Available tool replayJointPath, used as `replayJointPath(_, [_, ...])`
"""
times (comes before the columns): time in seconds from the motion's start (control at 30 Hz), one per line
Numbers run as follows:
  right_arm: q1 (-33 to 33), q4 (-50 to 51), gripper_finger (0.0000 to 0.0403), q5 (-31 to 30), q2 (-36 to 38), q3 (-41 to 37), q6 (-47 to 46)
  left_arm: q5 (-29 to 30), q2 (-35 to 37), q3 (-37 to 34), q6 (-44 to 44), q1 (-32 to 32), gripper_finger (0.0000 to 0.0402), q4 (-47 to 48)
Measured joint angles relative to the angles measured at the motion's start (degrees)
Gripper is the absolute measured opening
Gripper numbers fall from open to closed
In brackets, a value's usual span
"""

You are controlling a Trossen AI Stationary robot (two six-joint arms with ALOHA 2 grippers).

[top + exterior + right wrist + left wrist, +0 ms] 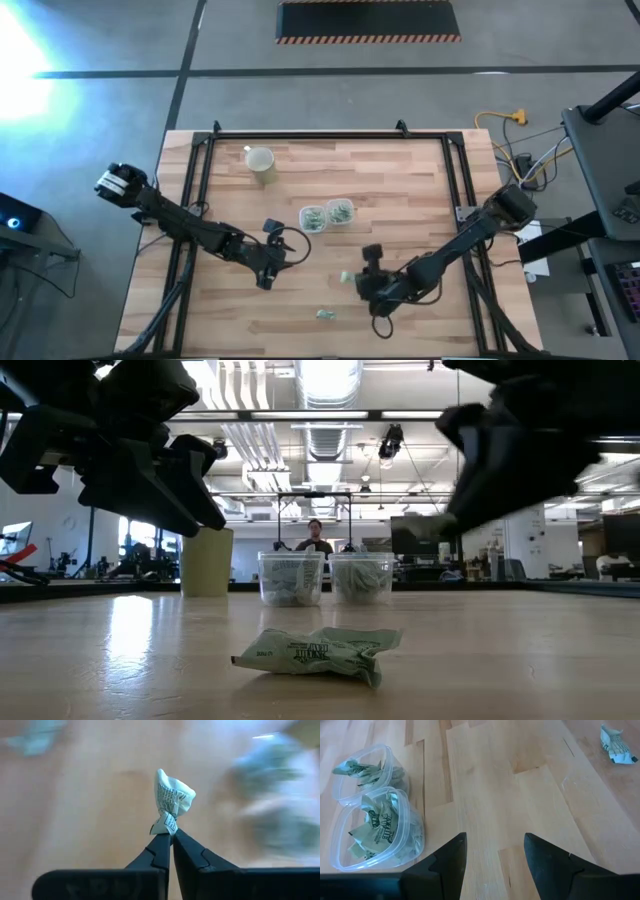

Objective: Pick and place items into bin
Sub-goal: Put the stevia packet into the right transparent bin

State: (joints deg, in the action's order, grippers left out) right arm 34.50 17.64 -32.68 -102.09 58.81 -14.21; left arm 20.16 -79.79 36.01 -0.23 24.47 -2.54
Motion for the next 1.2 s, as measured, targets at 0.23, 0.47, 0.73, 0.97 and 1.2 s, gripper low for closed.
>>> replayJointPath(0.23, [-4.36,3.38,0.0009,-16.84,4.76,0.0,3.19,0.02,0.0,0.0,0.52,-0.02,0.0181,0.08])
replayJointPath(0.47, [-14.7,3.14,0.0009,-15.79,7.24,0.0,8.67,0.02,0.0,0.0,0.5,0.0,0.0181,0.05])
replayJointPath(0.73, [-22.86,3.24,0.0009,-8.49,6.72,-0.57,8.91,0.02,0.0,0.0,0.55,-0.02,0.0181,0.03])
replayJointPath(0.97, [-23.52,3.04,0.0009,-7.35,6.7,-1.45,7.17,0.02,0.0,0.0,0.55,-0.02,0.0181,0.04])
replayJointPath(1.2, [-23.67,2.77,0.0009,-7.16,4.94,-1.55,7.14,0.01,0.0,0.0,0.57,-0.02,0.0181,0.04])
